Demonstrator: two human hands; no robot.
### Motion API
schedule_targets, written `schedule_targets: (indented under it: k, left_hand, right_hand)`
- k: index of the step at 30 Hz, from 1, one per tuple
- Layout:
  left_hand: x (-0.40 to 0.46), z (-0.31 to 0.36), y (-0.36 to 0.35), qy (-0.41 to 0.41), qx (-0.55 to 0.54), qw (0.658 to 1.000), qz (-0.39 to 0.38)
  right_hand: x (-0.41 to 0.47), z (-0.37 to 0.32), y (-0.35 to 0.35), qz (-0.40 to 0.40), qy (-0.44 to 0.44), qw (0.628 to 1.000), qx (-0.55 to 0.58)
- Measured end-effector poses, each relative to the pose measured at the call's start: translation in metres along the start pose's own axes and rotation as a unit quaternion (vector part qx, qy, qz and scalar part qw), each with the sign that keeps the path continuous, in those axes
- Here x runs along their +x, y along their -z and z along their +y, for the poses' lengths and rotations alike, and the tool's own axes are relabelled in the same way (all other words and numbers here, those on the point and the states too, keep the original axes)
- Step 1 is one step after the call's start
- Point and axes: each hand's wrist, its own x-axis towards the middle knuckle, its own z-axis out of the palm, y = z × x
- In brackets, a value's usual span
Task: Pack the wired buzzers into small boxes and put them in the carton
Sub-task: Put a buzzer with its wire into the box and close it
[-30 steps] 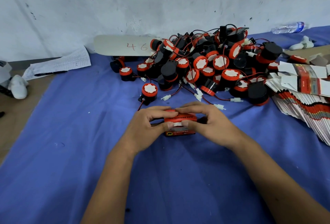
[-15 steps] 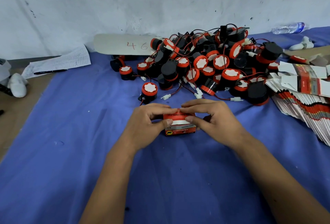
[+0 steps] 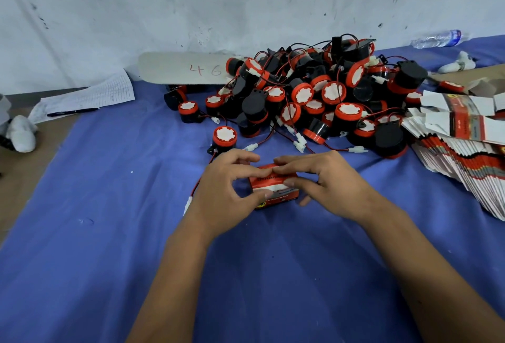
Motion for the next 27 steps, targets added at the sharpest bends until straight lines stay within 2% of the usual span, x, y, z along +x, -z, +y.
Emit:
schedule_targets:
  k: [4, 7, 12, 17, 22, 27]
  left_hand:
    - [0.000, 0.001, -0.001, 0.001, -0.037, 0.999, 0.016]
    - [-0.001, 0.000, 0.001, 0.012, -0.072, 0.997, 0.014]
    - [0.000, 0.000, 0.001, -0.009, -0.033, 0.999, 0.011]
    - [0.001, 0.000, 0.001, -0.017, -0.008, 1.000, 0.003]
    - [0.001, -0.003, -0.002, 0.043, -0.096, 0.994, -0.006]
    - [0.001, -0.002, -0.004, 0.122, -0.216, 0.969, -0.014]
  right_hand:
    - [0.000, 0.001, 0.000, -0.009, -0.003, 1.000, -0.002]
    - [0.000, 0.001, -0.003, 0.017, 0.027, 0.999, -0.040]
    - [0.000, -0.009, -0.016, 0.100, 0.063, 0.986, -0.120]
    - [0.002, -0.007, -0.017, 0.101, 0.078, 0.984, -0.126]
    - [0.003, -0.003, -0.017, 0.083, 0.014, 0.995, -0.045]
    - [0.003, -0.006, -0.022, 0.095, -0.049, 0.992, 0.064]
